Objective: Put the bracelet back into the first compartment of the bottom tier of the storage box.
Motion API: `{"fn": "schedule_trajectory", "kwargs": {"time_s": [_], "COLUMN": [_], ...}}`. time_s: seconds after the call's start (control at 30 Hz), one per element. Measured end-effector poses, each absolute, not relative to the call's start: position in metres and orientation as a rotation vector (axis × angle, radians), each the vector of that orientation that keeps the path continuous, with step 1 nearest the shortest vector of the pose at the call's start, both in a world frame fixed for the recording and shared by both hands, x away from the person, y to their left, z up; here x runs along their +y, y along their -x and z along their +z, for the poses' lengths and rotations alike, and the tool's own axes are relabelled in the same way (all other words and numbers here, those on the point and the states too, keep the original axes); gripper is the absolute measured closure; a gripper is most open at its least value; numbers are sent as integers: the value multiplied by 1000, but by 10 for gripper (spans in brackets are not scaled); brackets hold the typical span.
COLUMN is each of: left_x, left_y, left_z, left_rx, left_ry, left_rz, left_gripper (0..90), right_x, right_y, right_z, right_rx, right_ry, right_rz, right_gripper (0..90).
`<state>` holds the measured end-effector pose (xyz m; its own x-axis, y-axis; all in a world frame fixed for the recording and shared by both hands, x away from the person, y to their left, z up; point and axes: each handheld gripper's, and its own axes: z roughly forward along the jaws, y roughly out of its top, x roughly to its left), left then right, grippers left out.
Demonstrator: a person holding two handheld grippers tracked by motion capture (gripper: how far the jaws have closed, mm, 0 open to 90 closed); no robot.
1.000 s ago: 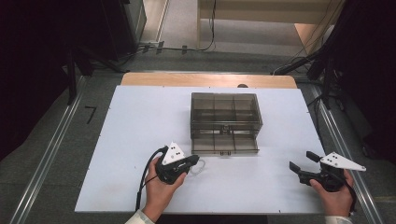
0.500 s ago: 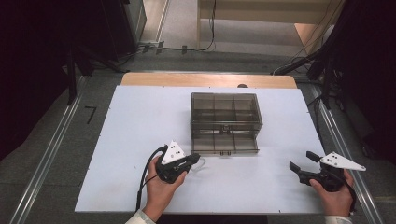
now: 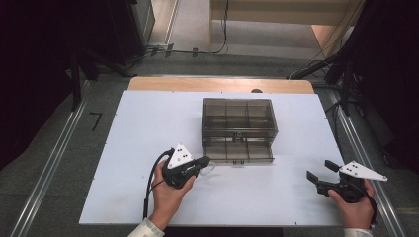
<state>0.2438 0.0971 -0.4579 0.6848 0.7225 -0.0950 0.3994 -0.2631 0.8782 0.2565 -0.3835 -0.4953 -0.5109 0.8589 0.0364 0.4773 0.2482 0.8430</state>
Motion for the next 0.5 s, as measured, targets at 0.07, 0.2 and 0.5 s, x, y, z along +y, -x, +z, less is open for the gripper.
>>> {"fn": "schedule_trajectory", "kwargs": {"time_s": [0.07, 0.2, 0.5], "left_x": [98, 99, 99], "left_y": [-246, -251, -261], "left_z": [-456, -451, -442], "left_rx": [875, 879, 877], "left_ry": [-1887, -1868, -1838], "left_rz": [405, 415, 437], "left_gripper": [884, 884, 884], "right_x": [-383, -383, -384], "right_y": [-257, -257, -256], "right_z": [-495, -496, -495], "right_rx": [2092, 2094, 2092], "right_ry": [-1215, -1220, -1219], "right_rz": [1172, 1171, 1170], "right_gripper": [137, 137, 137]}}
